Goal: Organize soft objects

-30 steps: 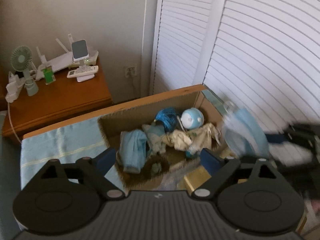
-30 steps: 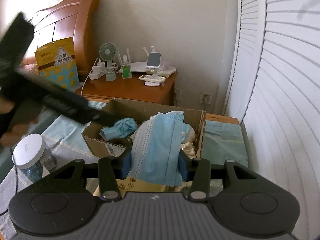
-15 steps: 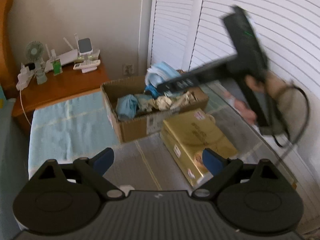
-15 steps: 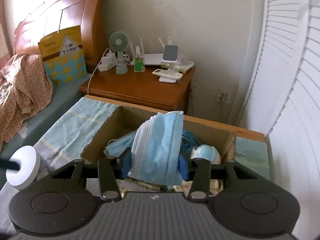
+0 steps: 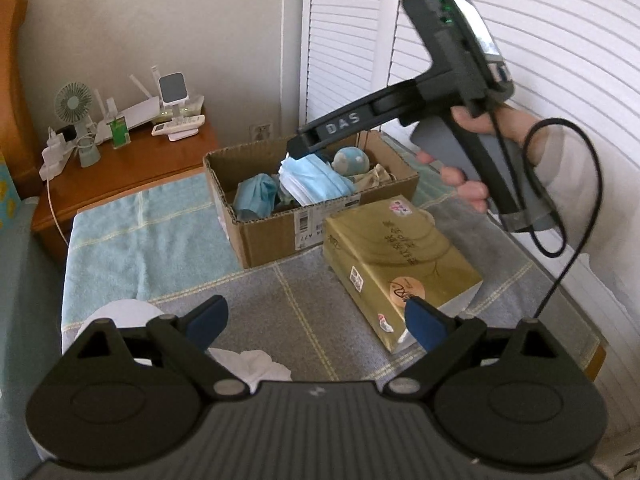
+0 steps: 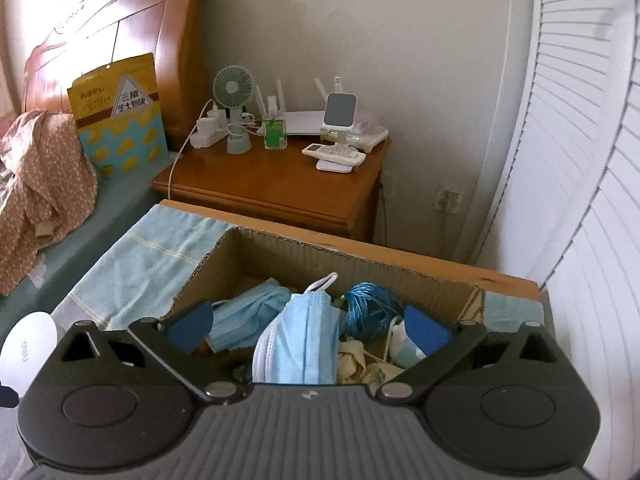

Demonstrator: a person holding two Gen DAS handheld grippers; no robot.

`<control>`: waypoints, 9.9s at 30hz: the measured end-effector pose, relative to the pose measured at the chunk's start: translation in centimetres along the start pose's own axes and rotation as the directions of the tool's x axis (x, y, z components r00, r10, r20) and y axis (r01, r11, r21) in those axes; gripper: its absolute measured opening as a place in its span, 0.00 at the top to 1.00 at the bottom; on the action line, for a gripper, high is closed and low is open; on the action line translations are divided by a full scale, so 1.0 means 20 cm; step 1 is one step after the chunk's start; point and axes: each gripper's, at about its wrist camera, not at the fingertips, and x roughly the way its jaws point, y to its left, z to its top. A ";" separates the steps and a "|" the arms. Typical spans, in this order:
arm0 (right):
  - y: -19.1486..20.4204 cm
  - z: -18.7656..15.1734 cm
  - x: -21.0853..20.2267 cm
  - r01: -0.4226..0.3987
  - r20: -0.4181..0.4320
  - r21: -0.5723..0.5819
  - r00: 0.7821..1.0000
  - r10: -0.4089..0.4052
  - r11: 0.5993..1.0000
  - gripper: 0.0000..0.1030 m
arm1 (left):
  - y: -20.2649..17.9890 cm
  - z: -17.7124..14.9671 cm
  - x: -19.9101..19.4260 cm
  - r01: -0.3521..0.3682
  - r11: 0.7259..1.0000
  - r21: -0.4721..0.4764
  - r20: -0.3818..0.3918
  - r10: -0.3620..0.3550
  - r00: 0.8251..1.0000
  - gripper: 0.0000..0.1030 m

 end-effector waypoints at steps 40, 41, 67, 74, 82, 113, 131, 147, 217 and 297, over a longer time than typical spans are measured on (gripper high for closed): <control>-0.01 -0.82 -0.73 0.236 0.072 0.162 0.966 -0.250 0.958 0.00 | -0.08 -0.29 0.06 -0.123 0.988 -0.092 -0.005 0.123 0.992 0.07; -0.02 -0.83 -0.73 0.245 0.066 0.165 0.964 -0.259 0.955 0.00 | -0.08 -0.29 0.07 -0.129 0.987 -0.099 -0.009 0.129 0.992 0.07; -0.16 -0.90 -0.63 0.322 0.006 0.187 0.944 -0.329 0.928 0.00 | 0.05 -0.36 0.30 -0.194 0.956 -0.219 -0.083 0.180 0.980 0.40; -0.20 -0.87 -0.56 0.306 0.002 0.177 0.950 -0.312 0.935 0.03 | 0.05 -0.35 0.31 -0.195 0.958 -0.210 -0.078 0.182 0.980 0.40; -0.30 -0.78 -0.47 0.237 0.025 0.198 0.969 -0.246 0.951 0.29 | 0.06 -0.33 0.32 -0.187 0.958 -0.216 -0.074 0.175 0.982 0.40; -0.35 -0.63 -0.07 0.184 -0.083 0.134 0.981 -0.174 0.974 0.85 | 0.08 -0.32 0.33 -0.163 0.959 -0.230 -0.056 0.154 0.986 0.40; -0.31 -0.73 -0.27 0.218 -0.068 0.148 0.975 -0.210 0.965 0.43 | 0.08 -0.32 0.34 -0.163 0.961 -0.225 -0.055 0.154 0.986 0.39; -0.28 -0.74 -0.23 0.241 -0.068 0.101 0.970 -0.235 0.965 0.63 | 0.10 -0.29 0.34 -0.148 0.965 -0.216 -0.046 0.141 0.989 0.64; -0.07 -0.48 -0.55 0.135 0.136 0.138 0.979 -0.154 0.981 0.00 | 0.15 0.55 0.39 -0.171 0.976 -0.133 0.139 0.189 0.972 0.03; 0.14 -0.47 -0.73 0.309 -0.058 0.215 0.951 -0.304 0.927 0.00 | -0.15 0.10 -0.10 -0.277 0.944 -0.179 0.000 0.282 0.960 0.02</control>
